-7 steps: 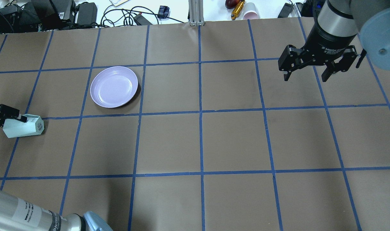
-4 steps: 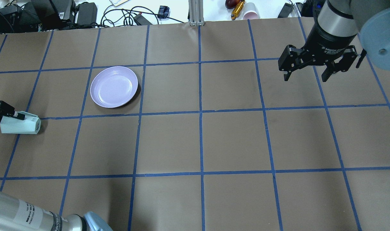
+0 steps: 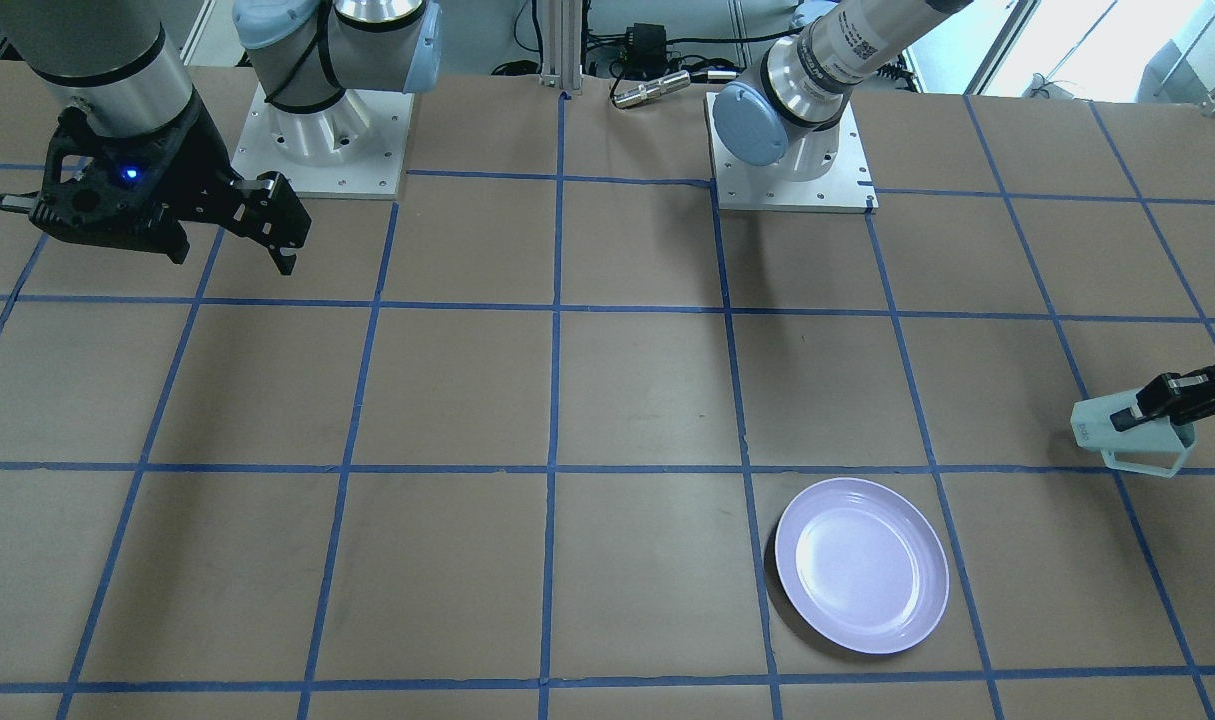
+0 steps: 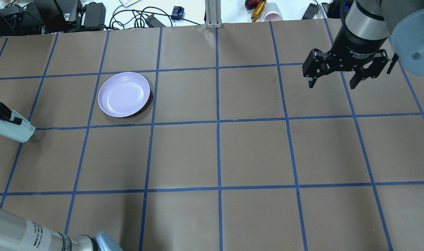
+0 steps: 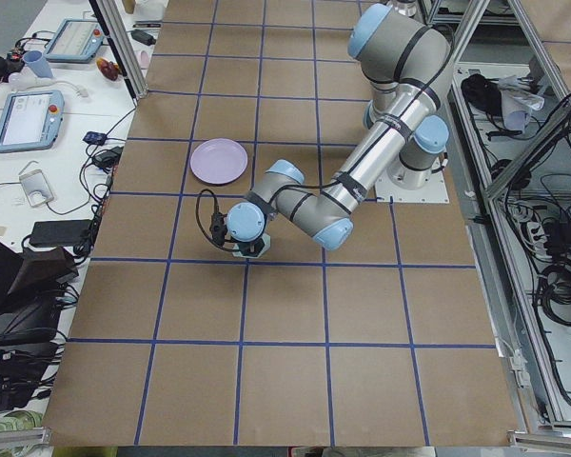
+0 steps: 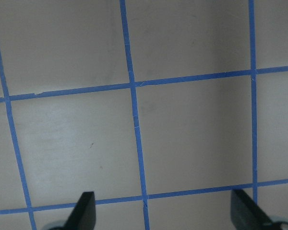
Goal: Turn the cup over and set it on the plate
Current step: 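Lift the cup with the left gripper and rotate it upright, then carry the upright cup with the left gripper over the white plate, then lower the cup onto the plate and open the left gripper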
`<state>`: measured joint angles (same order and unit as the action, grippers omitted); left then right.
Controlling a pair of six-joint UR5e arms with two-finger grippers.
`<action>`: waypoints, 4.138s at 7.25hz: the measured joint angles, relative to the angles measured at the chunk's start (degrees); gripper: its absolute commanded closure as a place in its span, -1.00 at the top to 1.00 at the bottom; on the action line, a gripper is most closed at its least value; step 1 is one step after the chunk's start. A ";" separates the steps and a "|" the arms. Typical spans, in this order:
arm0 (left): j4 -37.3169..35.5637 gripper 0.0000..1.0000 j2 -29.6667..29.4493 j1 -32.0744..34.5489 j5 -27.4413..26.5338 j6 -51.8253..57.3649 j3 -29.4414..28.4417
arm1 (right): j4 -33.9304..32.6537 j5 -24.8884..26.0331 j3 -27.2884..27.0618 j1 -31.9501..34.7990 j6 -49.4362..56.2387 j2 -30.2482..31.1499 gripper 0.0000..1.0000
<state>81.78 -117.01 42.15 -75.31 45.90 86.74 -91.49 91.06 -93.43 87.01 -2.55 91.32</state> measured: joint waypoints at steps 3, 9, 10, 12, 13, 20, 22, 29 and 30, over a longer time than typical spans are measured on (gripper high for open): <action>-3.46 -1.00 3.45 7.70 -8.92 -0.04 -2.32 | 0.00 0.00 0.00 0.00 0.00 0.00 1.00; -16.06 -1.00 4.78 31.04 -15.37 -10.57 -2.12 | 0.00 -0.16 -0.04 0.00 0.00 0.00 1.00; -17.66 -1.00 4.33 33.61 -15.31 -13.10 -1.66 | 0.00 -0.17 -0.01 0.00 0.00 0.00 1.00; -22.27 -1.00 3.93 36.45 -14.35 -16.00 1.11 | 0.00 -0.17 0.00 0.00 0.00 -0.02 1.00; -25.49 -1.00 3.82 37.34 -13.83 -16.92 3.32 | 0.00 -0.16 0.00 0.00 0.00 -0.03 1.00; -33.71 -1.00 1.56 38.88 -9.38 -19.19 9.39 | 0.00 0.00 0.00 0.00 0.00 0.00 1.00; -33.76 -0.48 1.39 38.88 -9.39 -19.20 10.37 | 0.00 0.00 0.00 0.00 0.00 0.00 1.00; -30.96 1.00 4.01 39.28 -9.86 -24.83 10.12 | 0.00 0.00 0.00 0.00 0.00 0.00 1.00; -28.18 1.00 5.23 39.41 -9.97 -26.38 9.46 | 0.00 0.00 0.00 0.00 0.00 0.00 1.00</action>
<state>53.59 -111.78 81.56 -85.27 19.51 96.20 -91.49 91.05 -93.43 87.01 -2.55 91.32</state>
